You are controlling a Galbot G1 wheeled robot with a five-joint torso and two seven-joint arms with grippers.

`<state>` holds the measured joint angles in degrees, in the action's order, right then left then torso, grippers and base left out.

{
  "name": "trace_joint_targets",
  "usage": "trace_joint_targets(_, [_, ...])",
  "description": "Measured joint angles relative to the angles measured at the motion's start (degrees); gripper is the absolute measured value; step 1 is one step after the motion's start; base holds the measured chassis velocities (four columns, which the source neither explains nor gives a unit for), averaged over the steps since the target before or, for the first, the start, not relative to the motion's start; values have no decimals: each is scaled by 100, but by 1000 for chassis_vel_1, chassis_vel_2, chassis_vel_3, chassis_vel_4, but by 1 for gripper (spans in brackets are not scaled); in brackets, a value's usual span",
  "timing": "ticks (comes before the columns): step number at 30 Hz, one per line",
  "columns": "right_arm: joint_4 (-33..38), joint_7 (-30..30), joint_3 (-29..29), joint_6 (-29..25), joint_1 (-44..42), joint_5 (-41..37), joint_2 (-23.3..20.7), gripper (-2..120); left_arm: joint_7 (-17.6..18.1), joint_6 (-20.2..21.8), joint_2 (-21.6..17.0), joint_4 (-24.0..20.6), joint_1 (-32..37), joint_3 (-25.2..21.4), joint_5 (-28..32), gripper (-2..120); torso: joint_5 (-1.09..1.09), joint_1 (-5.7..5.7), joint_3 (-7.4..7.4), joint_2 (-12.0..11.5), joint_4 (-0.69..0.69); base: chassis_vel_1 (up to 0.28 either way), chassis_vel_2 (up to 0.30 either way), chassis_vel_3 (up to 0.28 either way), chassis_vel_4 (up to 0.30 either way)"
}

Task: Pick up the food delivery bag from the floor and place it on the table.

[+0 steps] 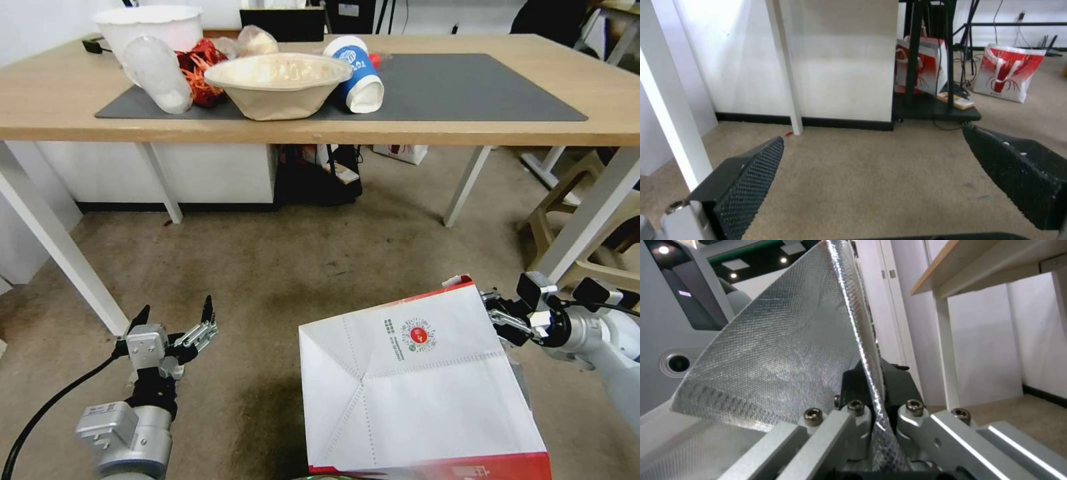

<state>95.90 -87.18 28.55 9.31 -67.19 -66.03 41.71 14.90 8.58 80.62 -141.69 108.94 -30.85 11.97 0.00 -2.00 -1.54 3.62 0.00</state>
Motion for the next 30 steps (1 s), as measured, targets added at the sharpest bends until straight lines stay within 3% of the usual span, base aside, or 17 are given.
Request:
trace_joint_targets(12, [76, 8, 50, -36, -99, 36, 78, 0, 6, -6, -33, 24, -6, 3, -17, 100, 0, -29, -294, 320, 0, 0, 0, 0, 0])
trace_joint_targets(30, [102, 35, 58, -36, -56, 25, 70, 0, 33, -9, -71, 57, -21, 14, -17, 100, 0, -99, -620, 712, 0, 0, 0, 0, 0])
